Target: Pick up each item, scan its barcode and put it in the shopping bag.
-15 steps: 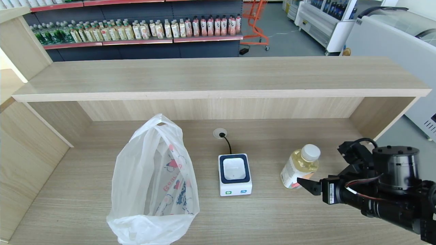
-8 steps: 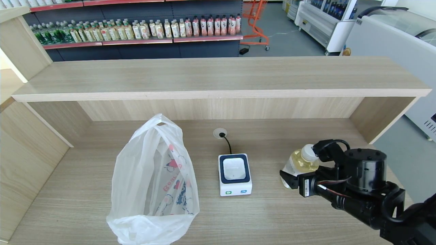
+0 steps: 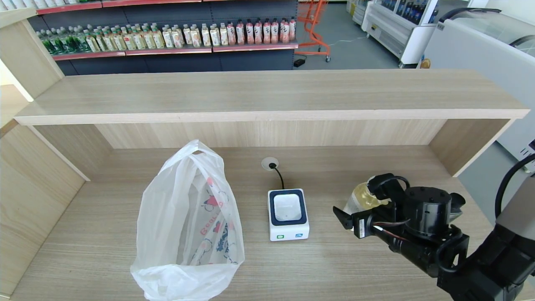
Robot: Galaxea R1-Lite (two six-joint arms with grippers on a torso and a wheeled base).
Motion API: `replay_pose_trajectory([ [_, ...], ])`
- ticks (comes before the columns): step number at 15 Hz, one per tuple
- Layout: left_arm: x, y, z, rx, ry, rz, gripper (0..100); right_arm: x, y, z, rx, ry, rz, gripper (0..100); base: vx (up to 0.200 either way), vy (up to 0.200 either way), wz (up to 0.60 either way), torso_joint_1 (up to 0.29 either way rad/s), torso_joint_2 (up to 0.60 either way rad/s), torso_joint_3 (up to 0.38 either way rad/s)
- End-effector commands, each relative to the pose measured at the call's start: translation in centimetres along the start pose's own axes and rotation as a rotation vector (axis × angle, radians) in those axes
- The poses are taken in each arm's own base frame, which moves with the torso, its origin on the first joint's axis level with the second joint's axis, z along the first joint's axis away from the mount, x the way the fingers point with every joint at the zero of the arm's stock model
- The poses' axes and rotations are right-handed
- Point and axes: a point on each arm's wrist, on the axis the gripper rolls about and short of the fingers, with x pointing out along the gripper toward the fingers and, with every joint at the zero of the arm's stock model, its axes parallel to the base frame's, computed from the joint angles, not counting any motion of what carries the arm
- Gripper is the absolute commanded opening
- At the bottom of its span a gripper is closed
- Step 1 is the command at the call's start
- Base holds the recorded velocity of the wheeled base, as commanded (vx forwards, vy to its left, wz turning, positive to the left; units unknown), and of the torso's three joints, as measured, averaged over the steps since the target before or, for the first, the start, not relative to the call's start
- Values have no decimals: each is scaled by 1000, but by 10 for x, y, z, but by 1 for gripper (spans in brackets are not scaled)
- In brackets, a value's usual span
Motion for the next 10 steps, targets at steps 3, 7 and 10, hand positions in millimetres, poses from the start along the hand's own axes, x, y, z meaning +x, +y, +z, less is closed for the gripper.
replay_pose_trajectory([
  [3,0,0,0,0,0,1,100,12,4,-7,-41,-12,3,100,0,0,0,0,0,0],
  [7,0,0,0,0,0,1,100,25,4,-4,-64,-68,-1,100,0,0,0,0,0,0],
  [10,0,0,0,0,0,1,100,27,3,-5,-89,-83,-4,0,0,0,0,0,0,0],
])
